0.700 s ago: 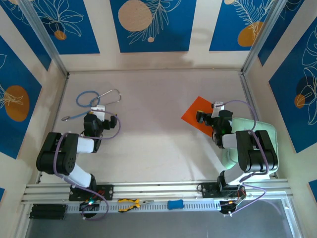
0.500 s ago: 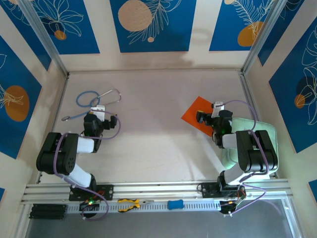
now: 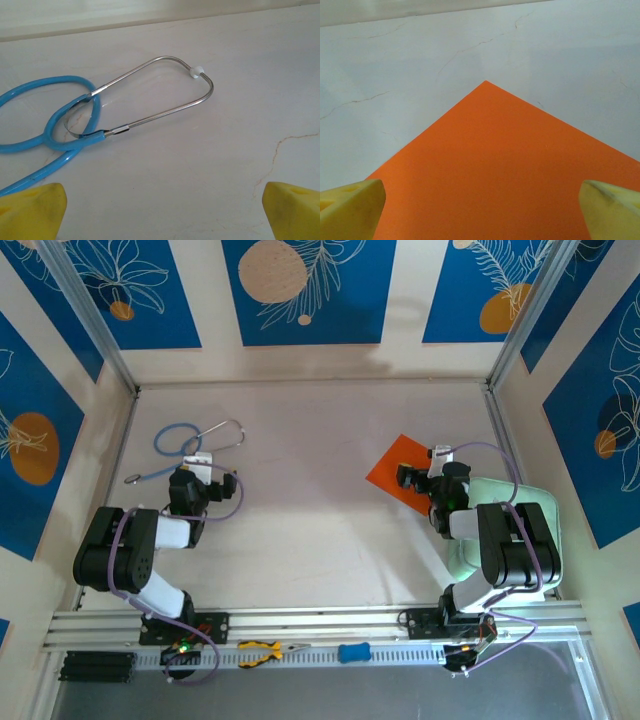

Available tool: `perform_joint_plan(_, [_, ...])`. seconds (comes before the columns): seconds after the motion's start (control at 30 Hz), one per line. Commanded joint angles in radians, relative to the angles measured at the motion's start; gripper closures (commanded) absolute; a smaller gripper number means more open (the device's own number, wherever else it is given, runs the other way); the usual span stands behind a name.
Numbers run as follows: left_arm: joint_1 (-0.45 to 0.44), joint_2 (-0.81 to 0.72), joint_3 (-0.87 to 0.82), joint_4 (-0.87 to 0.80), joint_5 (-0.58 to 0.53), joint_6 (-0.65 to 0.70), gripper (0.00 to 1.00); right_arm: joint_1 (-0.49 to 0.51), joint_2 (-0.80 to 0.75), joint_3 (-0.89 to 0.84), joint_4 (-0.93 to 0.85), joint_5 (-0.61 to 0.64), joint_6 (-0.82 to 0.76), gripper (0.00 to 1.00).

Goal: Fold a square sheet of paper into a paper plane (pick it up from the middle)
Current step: Move the square sheet of paper to the center of the table.

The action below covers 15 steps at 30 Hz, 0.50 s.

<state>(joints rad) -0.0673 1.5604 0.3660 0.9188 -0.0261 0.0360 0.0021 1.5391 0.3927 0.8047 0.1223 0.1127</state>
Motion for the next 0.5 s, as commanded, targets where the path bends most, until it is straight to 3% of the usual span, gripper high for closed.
perform_joint_plan(0.0, [0.009,0.003,0.017,0.002,0.02,0.013,0.0,-0.002,-0.016,0.025,0.0,-0.023,-0.005,0.01])
perform_joint_plan(0.47, [0.008,0.0,0.001,0.029,0.034,0.021,0.0,0.01,-0.019,0.02,0.004,-0.013,-0.021,0.01])
